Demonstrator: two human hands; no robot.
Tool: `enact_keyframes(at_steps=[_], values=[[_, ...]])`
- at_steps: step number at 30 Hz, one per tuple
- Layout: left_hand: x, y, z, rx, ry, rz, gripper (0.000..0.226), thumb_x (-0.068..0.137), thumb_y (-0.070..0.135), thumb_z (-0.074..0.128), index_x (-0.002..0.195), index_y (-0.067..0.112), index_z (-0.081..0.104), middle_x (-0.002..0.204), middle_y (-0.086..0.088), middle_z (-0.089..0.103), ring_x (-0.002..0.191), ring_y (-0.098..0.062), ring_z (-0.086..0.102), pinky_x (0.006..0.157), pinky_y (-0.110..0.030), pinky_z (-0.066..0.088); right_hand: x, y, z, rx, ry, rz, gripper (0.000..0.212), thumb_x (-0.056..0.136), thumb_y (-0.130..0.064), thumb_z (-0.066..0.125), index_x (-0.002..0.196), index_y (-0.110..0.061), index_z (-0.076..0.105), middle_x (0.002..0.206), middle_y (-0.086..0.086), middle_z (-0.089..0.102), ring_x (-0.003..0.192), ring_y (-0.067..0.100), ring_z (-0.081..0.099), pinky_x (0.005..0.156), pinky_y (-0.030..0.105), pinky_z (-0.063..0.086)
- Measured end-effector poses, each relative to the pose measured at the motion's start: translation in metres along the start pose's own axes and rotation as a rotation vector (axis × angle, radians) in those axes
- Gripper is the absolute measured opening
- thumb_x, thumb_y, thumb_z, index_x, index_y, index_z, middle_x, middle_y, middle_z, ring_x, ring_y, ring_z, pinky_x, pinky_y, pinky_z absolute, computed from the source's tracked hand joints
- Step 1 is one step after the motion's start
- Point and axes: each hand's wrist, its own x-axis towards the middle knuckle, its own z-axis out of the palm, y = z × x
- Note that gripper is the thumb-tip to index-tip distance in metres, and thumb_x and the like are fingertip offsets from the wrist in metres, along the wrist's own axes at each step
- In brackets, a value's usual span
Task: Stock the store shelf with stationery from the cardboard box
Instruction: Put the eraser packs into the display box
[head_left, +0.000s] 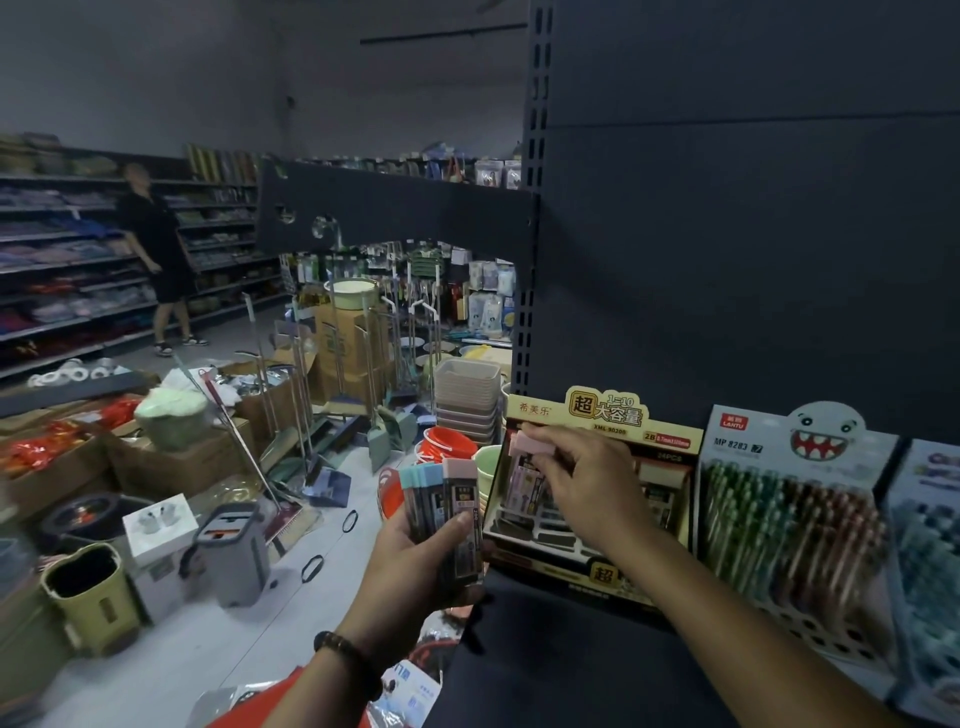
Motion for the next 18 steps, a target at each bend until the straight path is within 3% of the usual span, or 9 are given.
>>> enact_keyframes(at_steps=[5,9,11,13,15,18], values=[[0.001,0.002,0.003,-0.019,0.012,-0.002,0.029,0.1,0.016,0.066,0.129,0.014,0.06,0.112,-0.023,0.076,0.093,-0.036,0.077,0.061,-0.04,0.059,0.005,-0.005,0.006,-0.116,0.014,0.001,0.035,0.099,-0.021,0.073,0.133,-0.025,0.071,0.131,-0.008,0.072,0.121,0.007,0.061,0.11,0.025,0.041],[0.002,0.003,0.004,-0.039,0.011,-0.008,0.03,0.1,0.015,0.067,0.13,0.015,0.06,0.113,-0.022,0.076,0.096,-0.038,0.077,0.062,-0.04,0.06,0.006,-0.008,0.009,-0.186,-0.001,-0.014,0.034,0.101,-0.025,0.07,0.135,-0.023,0.07,0.128,-0.008,0.066,0.116,0.001,0.05,0.102,0.016,0.032],[0.002,0.004,0.004,-0.051,0.012,-0.005,0.03,0.1,0.014,0.066,0.129,0.015,0.061,0.114,-0.022,0.076,0.098,-0.038,0.077,0.061,-0.04,0.06,0.004,-0.008,0.011,-0.201,-0.056,-0.021,0.033,0.1,-0.025,0.071,0.133,-0.022,0.072,0.117,-0.01,0.059,0.107,0.001,0.051,0.095,0.015,0.042],[0.001,0.004,0.005,-0.054,0.011,-0.001,0.03,0.1,0.014,0.066,0.129,0.015,0.061,0.114,-0.02,0.076,0.1,-0.038,0.077,0.061,-0.041,0.06,0.004,-0.007,0.011,-0.279,-0.101,-0.039,0.03,0.099,-0.028,0.073,0.129,-0.025,0.074,0.109,-0.01,0.049,0.094,0.005,0.055,0.078,0.015,0.052],[0.001,0.005,0.005,-0.05,0.005,0.004,0.031,0.099,0.014,0.067,0.129,0.015,0.06,0.114,-0.021,0.076,0.101,-0.039,0.077,0.063,-0.043,0.061,0.004,-0.008,0.009,-0.337,-0.103,-0.039,0.03,0.098,-0.033,0.073,0.128,-0.028,0.074,0.106,-0.01,0.044,0.087,0.006,0.054,0.064,0.011,0.044],[0.001,0.005,0.006,-0.037,-0.014,0.015,0.033,0.098,0.015,0.067,0.131,0.015,0.059,0.115,-0.022,0.075,0.104,-0.041,0.075,0.078,-0.061,0.062,0.003,-0.01,0.004,-0.305,-0.079,0.0,0.037,0.103,-0.045,0.063,0.137,-0.032,0.068,0.111,-0.014,0.043,0.091,0.003,0.052,0.068,0.014,0.047]])
